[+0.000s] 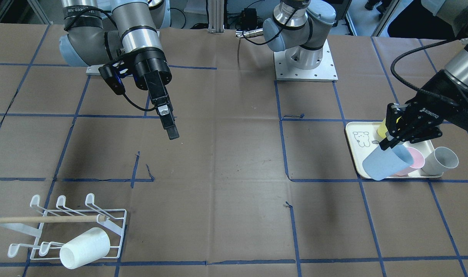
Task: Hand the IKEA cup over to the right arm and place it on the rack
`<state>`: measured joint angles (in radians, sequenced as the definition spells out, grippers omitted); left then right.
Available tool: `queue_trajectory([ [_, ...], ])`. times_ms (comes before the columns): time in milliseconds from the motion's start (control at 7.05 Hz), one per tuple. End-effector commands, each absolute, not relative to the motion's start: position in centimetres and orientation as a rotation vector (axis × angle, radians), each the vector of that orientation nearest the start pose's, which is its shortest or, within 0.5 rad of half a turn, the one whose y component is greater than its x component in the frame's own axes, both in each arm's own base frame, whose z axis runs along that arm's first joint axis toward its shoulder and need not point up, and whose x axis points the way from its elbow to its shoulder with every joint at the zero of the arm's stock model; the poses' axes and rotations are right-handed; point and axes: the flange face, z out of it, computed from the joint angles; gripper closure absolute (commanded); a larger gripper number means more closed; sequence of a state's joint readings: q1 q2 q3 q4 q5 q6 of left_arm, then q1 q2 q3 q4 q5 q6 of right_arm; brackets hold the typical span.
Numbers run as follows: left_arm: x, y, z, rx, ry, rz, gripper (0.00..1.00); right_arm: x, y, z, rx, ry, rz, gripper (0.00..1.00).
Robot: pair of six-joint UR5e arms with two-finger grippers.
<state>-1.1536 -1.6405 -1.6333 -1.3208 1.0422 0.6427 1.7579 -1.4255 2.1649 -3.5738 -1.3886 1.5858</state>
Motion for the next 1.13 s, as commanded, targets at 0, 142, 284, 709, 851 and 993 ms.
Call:
queue_trajectory([
  [0, -1.5, -56.4, 47.5, 0.724, 3.509, -1.079, 1.0, 23.7, -43.9, 38.2, 1.155, 1.578, -0.761, 0.0],
  [142, -4.1, -56.7, 47.1, 0.925, 3.452, -1.335, 1.0, 23.7, -44.0, 38.1, 1.162, 1.58, -0.762, 0.0],
  [284, -5.9, -56.1, 45.6, 1.023, 3.419, -1.424, 1.0, 23.7, -43.9, 38.2, 1.164, 1.581, -0.763, 0.0],
  [709, -10.4, -52.8, 39.5, 1.298, 3.22, -1.71, 1.0, 23.8, -43.9, 38.1, 1.162, 1.582, -0.751, 0.0],
  [851, -12.0, -51.1, 38.0, 1.394, 3.15, -1.793, 1.0, 23.8, -44.0, 38.1, 1.166, 1.575, -0.743, 0.0],
  [993, -12.7, -49.8, 36.1, 1.453, 3.085, -1.863, 1.0, 24.2, -43.8, 38.0, 1.167, 1.576, -0.731, 0.0],
])
